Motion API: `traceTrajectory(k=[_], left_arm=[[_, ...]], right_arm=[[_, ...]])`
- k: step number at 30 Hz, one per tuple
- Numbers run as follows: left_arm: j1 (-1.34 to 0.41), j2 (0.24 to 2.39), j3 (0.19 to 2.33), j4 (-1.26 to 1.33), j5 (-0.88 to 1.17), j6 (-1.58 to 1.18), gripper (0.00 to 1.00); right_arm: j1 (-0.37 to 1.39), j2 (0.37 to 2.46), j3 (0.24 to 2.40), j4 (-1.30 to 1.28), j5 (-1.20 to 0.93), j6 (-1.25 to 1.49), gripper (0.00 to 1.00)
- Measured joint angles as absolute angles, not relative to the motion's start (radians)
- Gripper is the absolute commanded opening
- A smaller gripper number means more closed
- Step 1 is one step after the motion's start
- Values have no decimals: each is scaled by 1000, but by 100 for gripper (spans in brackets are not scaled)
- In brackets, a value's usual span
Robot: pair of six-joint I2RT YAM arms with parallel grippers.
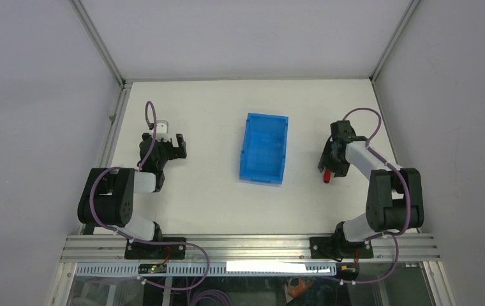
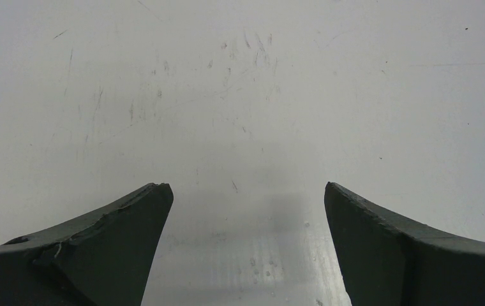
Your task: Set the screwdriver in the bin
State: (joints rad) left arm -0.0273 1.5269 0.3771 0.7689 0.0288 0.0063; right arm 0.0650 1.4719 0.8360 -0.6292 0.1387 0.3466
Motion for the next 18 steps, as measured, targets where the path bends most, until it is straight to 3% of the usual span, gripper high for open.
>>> traceTrajectory(k=[6,8,10,13,18], left_arm=[[-27,1527,377,769,29,6,99],[-27,1527,377,769,29,6,99],[-27,1527,377,769,29,7,99],[-27,1527,377,769,29,7,99],[-27,1527,377,769,29,6,99]], right_arm=[[62,1520,844,-640,127,351,39],[62,1524,850,-641,127,352,31],[62,1526,851,-644,125,354,16],[62,1525,852,-648,126,358,4],[61,1498,868,-696,152,357,1]])
